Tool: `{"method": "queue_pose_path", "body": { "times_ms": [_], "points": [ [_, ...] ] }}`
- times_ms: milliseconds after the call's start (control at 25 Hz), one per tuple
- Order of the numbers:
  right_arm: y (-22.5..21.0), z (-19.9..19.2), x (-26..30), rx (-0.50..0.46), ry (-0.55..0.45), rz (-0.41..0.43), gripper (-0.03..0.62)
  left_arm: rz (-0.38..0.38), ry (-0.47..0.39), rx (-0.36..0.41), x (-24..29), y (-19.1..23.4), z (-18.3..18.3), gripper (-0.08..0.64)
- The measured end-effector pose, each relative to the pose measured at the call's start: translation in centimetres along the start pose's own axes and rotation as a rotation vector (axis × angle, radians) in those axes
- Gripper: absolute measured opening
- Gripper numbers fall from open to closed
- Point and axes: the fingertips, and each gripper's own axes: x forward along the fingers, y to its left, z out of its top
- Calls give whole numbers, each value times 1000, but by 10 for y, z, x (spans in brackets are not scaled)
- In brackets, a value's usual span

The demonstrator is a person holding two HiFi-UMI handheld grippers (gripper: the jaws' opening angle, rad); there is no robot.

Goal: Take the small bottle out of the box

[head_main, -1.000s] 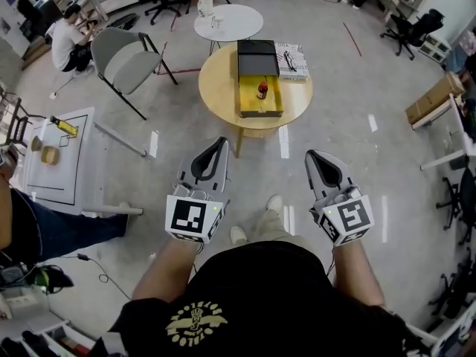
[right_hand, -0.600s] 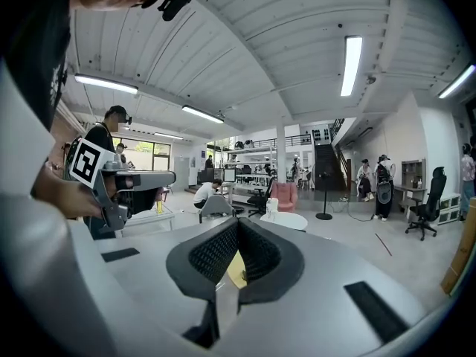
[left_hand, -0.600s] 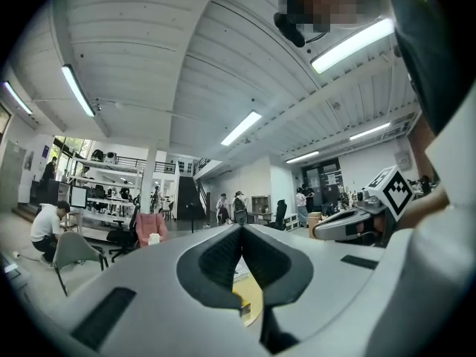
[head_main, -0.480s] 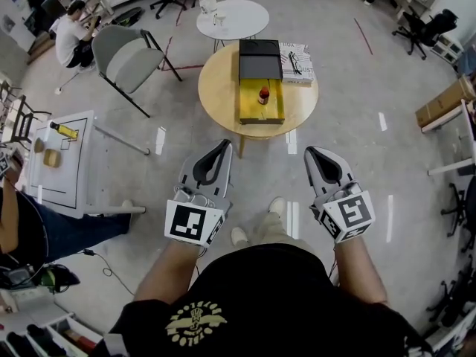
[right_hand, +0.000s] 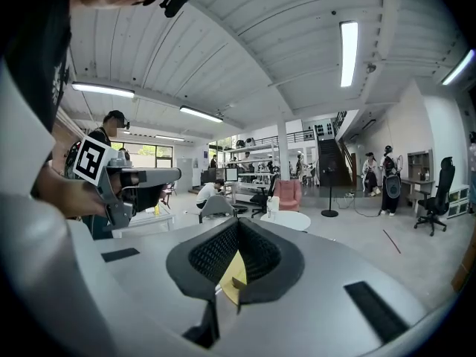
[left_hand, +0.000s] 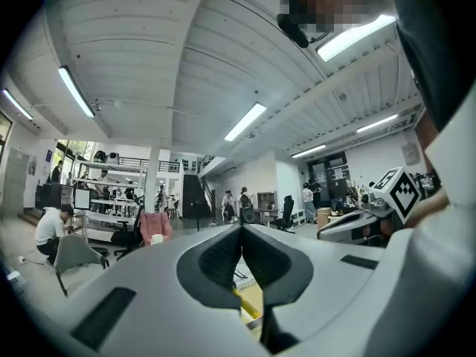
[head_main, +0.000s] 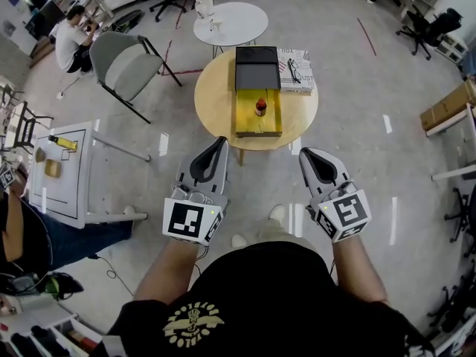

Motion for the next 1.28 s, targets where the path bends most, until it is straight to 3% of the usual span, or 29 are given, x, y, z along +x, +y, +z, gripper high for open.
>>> {"method": "queue_pose_path", "body": {
  "times_ms": [160,640,1000,1280],
  "points": [
    [-18,11,14,-1,-12,7,14,37,17,5,15,9,0,17],
    [-40,25,44,-46,-17,150,14,152,34,20,51,20,4,17],
    [-53,25,57,-55,-6,209,14,230,41,29,53,24,4,17],
    [-56,24,75,-42,-3,213,14,244,80,31,53,34,-10,17]
  ]
}}
